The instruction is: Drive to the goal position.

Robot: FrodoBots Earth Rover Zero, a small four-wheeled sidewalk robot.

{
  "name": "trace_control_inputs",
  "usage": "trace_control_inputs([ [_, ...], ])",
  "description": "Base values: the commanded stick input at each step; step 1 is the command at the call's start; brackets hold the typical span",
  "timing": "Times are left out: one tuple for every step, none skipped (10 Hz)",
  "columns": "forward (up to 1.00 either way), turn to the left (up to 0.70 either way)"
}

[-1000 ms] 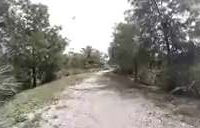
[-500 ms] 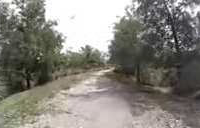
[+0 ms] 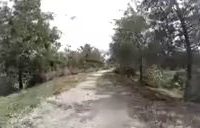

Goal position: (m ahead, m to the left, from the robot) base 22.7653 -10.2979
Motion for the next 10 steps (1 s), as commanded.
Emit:
trace_control_inputs([
  [1.0,0.0],
  [1.0,0.0],
  [1.0,0.0],
  [1.0,0.0],
  [1.0,0.0],
  [1.0,0.0],
  [1.0,0.0],
  [1.0,0.0],
  [1.0,0.0],
  [1.0,0.02],
])
